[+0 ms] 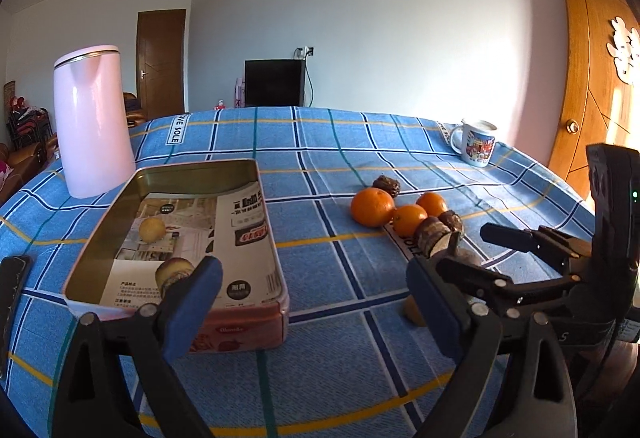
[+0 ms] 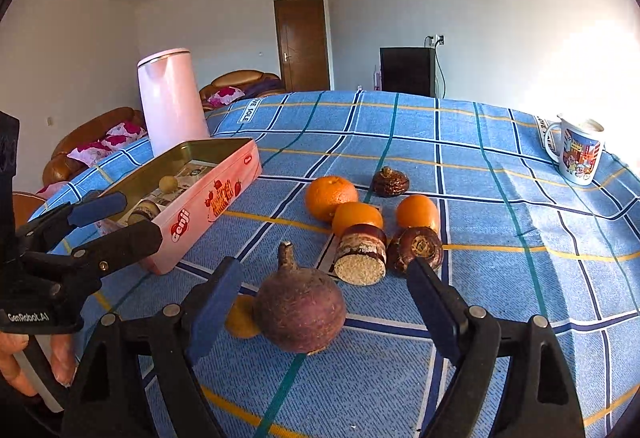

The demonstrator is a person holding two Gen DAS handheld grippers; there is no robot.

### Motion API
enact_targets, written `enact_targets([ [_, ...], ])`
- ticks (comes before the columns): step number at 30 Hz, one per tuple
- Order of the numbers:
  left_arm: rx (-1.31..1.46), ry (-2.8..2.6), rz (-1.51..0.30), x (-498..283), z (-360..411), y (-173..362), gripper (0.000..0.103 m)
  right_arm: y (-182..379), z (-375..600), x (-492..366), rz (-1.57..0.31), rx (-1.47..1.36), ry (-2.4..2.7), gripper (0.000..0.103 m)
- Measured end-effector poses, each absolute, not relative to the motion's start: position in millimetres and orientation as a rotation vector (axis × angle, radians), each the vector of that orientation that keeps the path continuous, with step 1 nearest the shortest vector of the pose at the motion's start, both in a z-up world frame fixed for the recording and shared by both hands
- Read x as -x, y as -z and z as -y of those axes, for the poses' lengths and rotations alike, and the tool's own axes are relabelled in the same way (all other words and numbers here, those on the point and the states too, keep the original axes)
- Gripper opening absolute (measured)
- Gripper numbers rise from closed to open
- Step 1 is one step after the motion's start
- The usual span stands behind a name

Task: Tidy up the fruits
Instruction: 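Grasp the yellow fruit with the left gripper while the right gripper grasps the purple root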

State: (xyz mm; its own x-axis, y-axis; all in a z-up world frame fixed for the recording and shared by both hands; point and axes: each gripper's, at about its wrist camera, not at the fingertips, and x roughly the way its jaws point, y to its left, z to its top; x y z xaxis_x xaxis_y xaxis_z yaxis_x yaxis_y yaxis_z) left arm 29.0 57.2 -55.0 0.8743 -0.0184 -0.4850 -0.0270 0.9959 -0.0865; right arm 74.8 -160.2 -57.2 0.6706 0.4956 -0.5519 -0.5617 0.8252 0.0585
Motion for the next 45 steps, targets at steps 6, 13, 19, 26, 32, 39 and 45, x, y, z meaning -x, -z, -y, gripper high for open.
enact_targets([
  [6,0.085,0.016,-0.517,-30,-47,60,0.096,71,157,-89,-0.711,0.097,-0.647,0.068],
  [13,0.034,0.04,-0.52,-29,-26,62,0.098,60,178,-73,-0.601,0.021,-0.685,0.051],
  [19,-0.011,0.063,-0.532,-32,-6,64,0.099,55,211,-75,-0.514,0.027,-0.54,0.051],
  [26,-0.039,0.095,-0.609,-49,11,75,0.094,59,224,-82,-0.517,-0.013,-0.524,0.051],
  [32,-0.01,0.144,-0.675,-60,13,82,0.072,63,225,-88,-0.555,-0.027,-0.55,0.051],
  [39,0.028,0.2,-0.742,-68,12,90,0.034,64,224,-87,-0.553,-0.017,-0.556,0.052],
  [45,0.035,0.208,-0.715,-62,11,89,0.03,63,225,-86,-0.542,-0.026,-0.567,0.052],
])
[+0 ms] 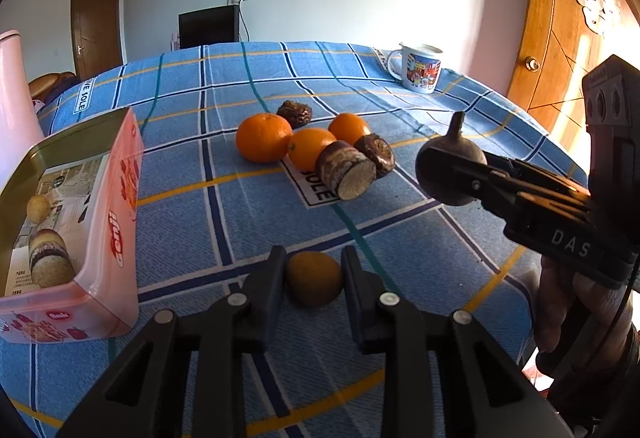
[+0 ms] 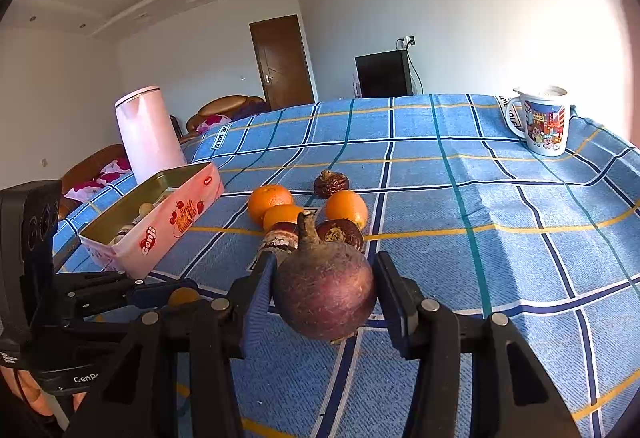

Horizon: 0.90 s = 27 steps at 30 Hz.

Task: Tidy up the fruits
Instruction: 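Grasp the yellow fruit with the left gripper while the right gripper grasps the purple root, then carry both held items over the tin box and release them inside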

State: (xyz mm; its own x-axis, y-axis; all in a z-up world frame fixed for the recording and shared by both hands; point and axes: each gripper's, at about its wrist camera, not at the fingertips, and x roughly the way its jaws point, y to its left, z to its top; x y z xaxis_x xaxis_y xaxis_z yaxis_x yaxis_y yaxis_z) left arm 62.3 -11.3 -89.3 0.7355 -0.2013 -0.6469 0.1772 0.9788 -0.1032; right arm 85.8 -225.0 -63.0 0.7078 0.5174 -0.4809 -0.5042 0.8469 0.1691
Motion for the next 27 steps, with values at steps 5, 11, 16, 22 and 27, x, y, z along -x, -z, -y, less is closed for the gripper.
enact_targets([
  [5,0.03,0.2,-0.677,-57,10,86,0.03,62,227,-83,-0.517,-0.034,-0.577,0.052],
  [11,0.032,0.176,-0.628,-53,7,83,0.03,60,229,-78,-0.482,-0.044,-0.598,0.052],
  [16,0.018,0.152,-0.587,-50,6,77,0.03,59,230,-76,-0.458,-0.044,-0.605,0.052],
  [22,0.001,0.122,-0.537,-46,3,70,0.03,58,229,-73,-0.434,-0.038,-0.611,0.052],
  [27,-0.01,0.101,-0.51,-41,1,66,0.03,58,229,-70,-0.41,-0.036,-0.614,0.051],
])
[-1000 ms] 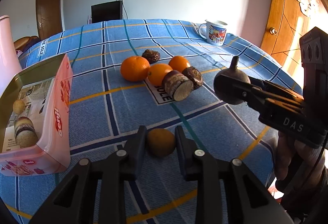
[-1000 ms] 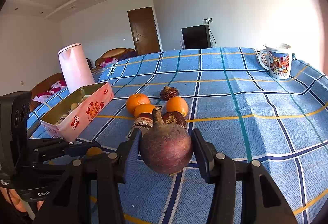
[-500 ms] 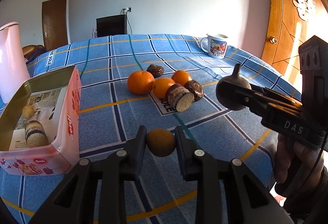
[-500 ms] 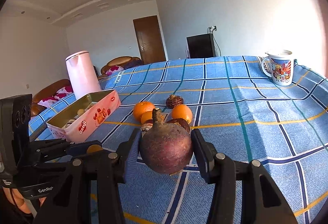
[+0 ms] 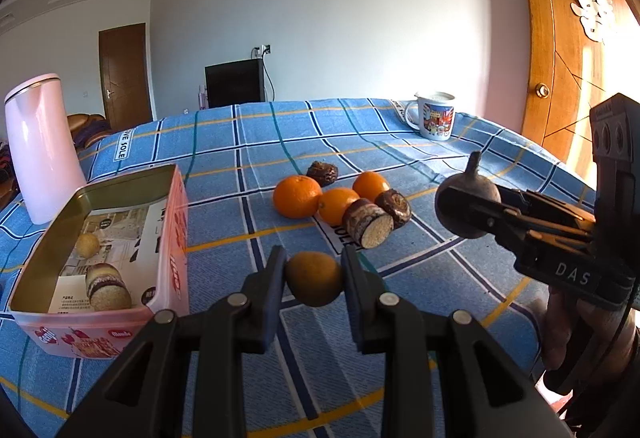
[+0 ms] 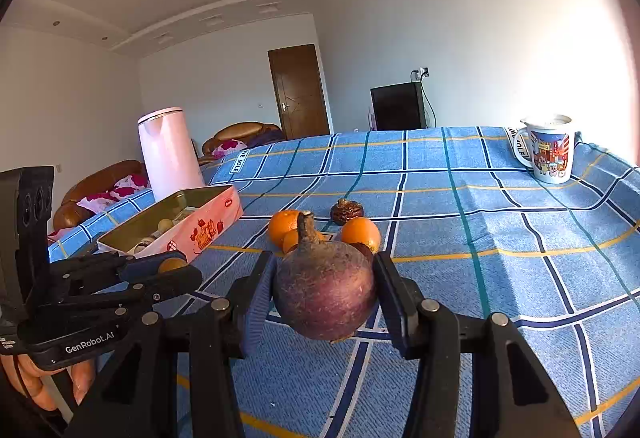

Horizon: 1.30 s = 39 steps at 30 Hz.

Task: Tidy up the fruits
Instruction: 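Carry both held items over the tin box and release them inside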

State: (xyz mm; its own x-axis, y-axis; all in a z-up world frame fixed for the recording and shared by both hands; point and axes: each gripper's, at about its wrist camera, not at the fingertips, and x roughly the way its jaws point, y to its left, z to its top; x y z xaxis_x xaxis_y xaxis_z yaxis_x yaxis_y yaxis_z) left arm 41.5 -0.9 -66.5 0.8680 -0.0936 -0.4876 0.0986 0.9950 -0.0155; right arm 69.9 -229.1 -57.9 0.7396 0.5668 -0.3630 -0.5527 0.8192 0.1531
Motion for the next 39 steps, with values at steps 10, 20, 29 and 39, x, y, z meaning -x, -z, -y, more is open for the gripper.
enact_targets([
  [10,-0.016,0.066,-0.469,-37,-4,58,0.03,56,225,-60,-0.338,0.014,-0.594,0.051],
  [20,-0.017,0.026,-0.435,-31,-17,49,0.03,53,221,-64,-0.374,0.027,-0.587,0.052],
  [29,0.006,-0.017,-0.416,-31,-41,39,0.03,37,197,-65,-0.386,0.039,-0.662,0.052],
  [39,0.011,-0.033,-0.392,-30,-53,27,0.03,24,174,-71,-0.372,0.065,-0.7,0.052],
])
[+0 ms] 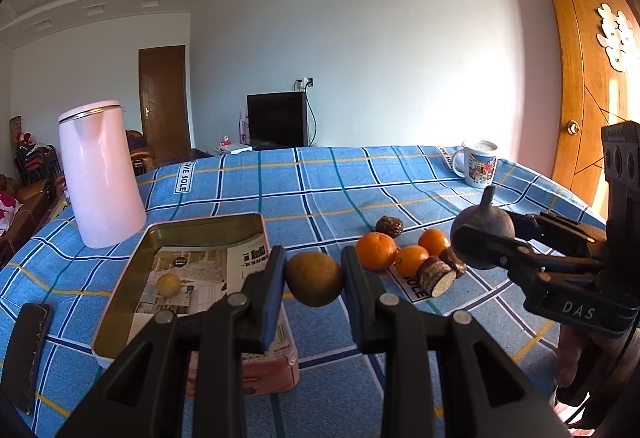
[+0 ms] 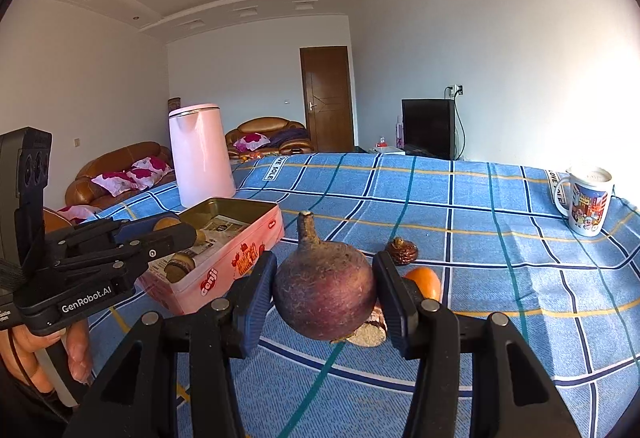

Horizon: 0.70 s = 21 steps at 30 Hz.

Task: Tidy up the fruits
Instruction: 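Carry both held items over the tin box and release them inside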

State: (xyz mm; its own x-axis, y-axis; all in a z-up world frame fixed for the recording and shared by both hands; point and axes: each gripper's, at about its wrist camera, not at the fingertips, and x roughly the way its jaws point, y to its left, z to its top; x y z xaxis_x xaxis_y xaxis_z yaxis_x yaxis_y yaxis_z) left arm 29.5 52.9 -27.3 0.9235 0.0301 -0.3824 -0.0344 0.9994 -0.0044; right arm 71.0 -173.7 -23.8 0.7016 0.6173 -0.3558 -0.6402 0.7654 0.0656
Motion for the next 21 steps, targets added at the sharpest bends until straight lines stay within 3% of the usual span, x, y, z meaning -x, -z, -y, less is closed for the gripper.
enact_targets([
  [21,0.055,-0.124,-0.421,-41,-102,25,0.03,-4,94,-88,-0.371,0.14,-0.834,0.052],
])
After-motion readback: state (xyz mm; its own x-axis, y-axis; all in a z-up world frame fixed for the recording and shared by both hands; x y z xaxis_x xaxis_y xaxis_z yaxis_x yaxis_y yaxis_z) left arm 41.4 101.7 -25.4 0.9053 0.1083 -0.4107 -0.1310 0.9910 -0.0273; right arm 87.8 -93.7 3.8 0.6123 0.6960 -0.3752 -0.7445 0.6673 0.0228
